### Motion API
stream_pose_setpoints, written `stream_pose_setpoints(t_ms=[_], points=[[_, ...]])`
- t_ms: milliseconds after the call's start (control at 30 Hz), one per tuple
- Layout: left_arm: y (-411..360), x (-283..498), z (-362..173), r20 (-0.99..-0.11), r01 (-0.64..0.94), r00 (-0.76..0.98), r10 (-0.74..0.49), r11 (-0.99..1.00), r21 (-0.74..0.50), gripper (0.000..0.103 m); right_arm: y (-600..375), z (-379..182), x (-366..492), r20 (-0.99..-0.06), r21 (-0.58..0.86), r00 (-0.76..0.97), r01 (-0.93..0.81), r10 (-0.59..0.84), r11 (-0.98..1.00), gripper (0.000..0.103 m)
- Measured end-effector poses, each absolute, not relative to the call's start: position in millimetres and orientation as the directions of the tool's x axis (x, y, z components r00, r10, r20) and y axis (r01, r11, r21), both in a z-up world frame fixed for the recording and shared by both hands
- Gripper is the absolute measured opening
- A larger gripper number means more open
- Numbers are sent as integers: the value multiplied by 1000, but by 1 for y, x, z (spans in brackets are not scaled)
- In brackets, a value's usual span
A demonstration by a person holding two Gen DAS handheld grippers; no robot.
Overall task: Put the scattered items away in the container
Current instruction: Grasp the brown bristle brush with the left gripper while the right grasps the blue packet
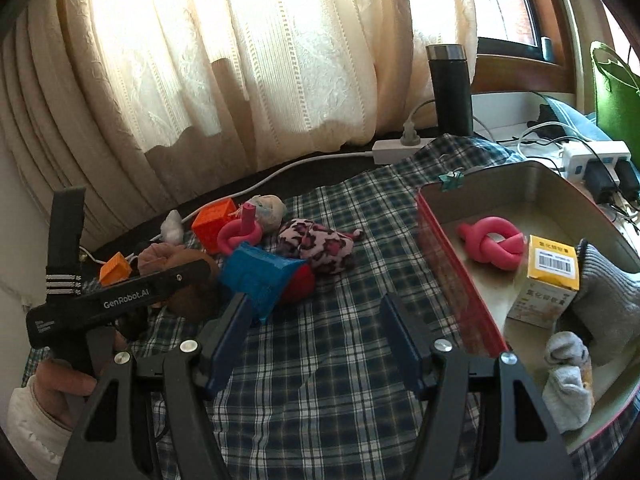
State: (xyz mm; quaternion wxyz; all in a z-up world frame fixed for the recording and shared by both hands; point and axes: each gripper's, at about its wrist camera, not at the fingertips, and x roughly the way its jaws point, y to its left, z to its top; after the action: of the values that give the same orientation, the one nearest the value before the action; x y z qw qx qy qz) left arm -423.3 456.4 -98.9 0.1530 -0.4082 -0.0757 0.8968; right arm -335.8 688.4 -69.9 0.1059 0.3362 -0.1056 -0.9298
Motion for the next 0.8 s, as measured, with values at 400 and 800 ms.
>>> stream_pose_setpoints(t_ms=[400, 800], points=[[460, -416, -91, -707, -235, -622, 336, -942, -240, 33, 689, -72, -333, -604, 268, -751, 122, -266, -956, 70], [457, -401, -64, -655, -247, -673, 344, -939, -239, 33, 687, -69, -336, -599, 263, -754, 134, -271, -955, 70]])
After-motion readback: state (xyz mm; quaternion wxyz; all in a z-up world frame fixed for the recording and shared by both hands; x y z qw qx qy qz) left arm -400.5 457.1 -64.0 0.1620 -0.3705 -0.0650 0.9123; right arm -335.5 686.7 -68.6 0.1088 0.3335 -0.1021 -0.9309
